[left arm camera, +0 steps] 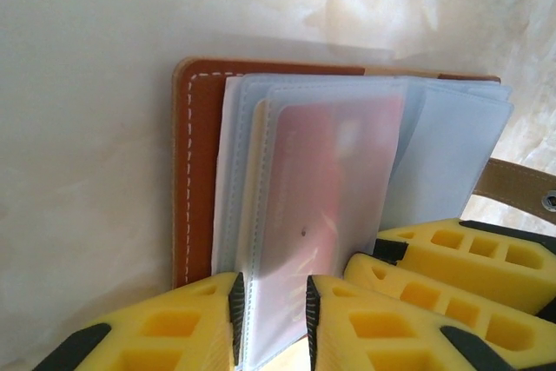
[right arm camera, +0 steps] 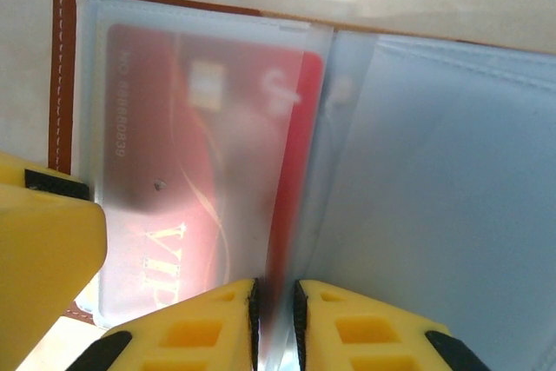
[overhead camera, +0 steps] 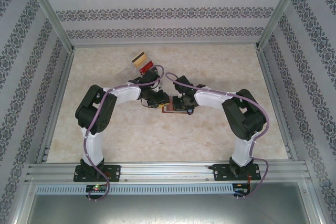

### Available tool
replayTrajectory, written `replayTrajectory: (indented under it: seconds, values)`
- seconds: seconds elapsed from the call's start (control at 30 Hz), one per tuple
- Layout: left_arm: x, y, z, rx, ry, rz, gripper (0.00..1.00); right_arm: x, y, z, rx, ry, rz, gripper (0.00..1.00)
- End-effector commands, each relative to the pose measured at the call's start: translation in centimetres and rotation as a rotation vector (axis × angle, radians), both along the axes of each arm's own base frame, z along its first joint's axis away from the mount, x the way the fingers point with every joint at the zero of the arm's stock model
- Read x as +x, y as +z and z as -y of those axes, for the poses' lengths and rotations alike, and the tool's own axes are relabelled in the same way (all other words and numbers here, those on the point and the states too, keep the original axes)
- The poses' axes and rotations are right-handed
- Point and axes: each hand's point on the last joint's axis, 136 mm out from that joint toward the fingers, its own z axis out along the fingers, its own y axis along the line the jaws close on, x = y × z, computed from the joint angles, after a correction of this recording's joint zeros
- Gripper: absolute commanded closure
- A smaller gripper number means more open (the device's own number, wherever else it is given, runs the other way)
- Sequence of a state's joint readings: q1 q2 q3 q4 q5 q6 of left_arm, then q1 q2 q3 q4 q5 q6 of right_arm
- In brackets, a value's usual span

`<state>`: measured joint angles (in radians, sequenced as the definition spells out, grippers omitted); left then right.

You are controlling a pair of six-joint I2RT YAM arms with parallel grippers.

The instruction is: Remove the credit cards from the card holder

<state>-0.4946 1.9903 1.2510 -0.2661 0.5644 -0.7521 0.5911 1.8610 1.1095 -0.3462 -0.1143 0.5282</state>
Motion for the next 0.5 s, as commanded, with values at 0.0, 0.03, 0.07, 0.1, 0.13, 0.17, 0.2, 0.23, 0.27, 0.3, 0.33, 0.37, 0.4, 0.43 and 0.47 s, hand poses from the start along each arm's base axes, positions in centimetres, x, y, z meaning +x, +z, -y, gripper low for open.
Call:
replayTrajectory:
  seconds: [0.0,0.03,0.07,0.1,0.13,0.17,0.2,0.23,0.27,0.3,0.33,0.37,0.4,0.43,0.47]
  values:
    - [-1.4,-1.4,0.5,0.037,-0.058,-0.045,0.72,-2.1,-3.3,2.0,-0.075,-0.026,-0.1,0.79]
    - [-1.5,-1.4,0.6,0.041,-0.065,-0.048,0.72,-2.1,-3.4,1.9,-0.073,-0.023,-0.101,0.79]
    - [-1.5,-1.5,0.6,0.045,-0.069,-0.053,0.72,-2.1,-3.4,1.9,-0.071,-0.022,-0.103,0.78]
    - [-1.6,-1.6,0.6,0.05,-0.073,-0.056,0.72,-2.1,-3.4,1.9,-0.069,-0.024,-0.105,0.79]
    - [-1.7,-1.8,0.5,0.059,-0.073,-0.063,0.72,-2.2,-3.5,1.8,-0.065,-0.02,-0.109,0.79]
    - [-1.7,-1.9,0.5,0.064,-0.073,-0.066,0.72,-2.2,-3.5,1.8,-0.063,-0.018,-0.109,0.79]
    - [-1.7,-1.9,0.4,0.067,-0.07,-0.066,0.72,-2.2,-3.5,1.7,-0.059,-0.019,-0.112,0.79]
    - [-1.7,-1.9,0.5,0.061,-0.072,-0.067,0.72,-2.2,-3.5,1.6,-0.052,-0.018,-0.113,0.79]
    - [-1.7,-1.8,0.7,0.048,-0.077,-0.068,0.72,-2.2,-3.5,1.6,-0.045,-0.02,-0.115,0.79]
    - [-1.7,-1.6,1.0,0.034,-0.081,-0.069,0.72,-2.2,-3.5,1.5,-0.038,-0.021,-0.115,0.79]
    - [-1.6,-1.5,1.2,0.018,-0.085,-0.066,0.72,-2.2,-3.5,1.5,-0.03,-0.023,-0.118,0.79]
    - [-1.6,-1.1,1.7,-0.012,-0.096,-0.06,0.72,-2.2,-3.4,1.4,-0.017,-0.024,-0.119,0.79]
    - [-1.6,-0.8,2.0,-0.033,-0.101,-0.058,0.72,-2.2,-3.3,1.3,-0.007,-0.026,-0.12,0.79]
    - [-1.5,-0.4,2.2,-0.047,-0.104,-0.049,0.74,-2.1,-3.3,1.3,0.002,-0.03,-0.12,0.79]
    - [-1.3,-0.1,2.3,-0.056,-0.106,-0.037,0.75,-2.0,-3.1,1.2,0.013,-0.031,-0.119,0.79]
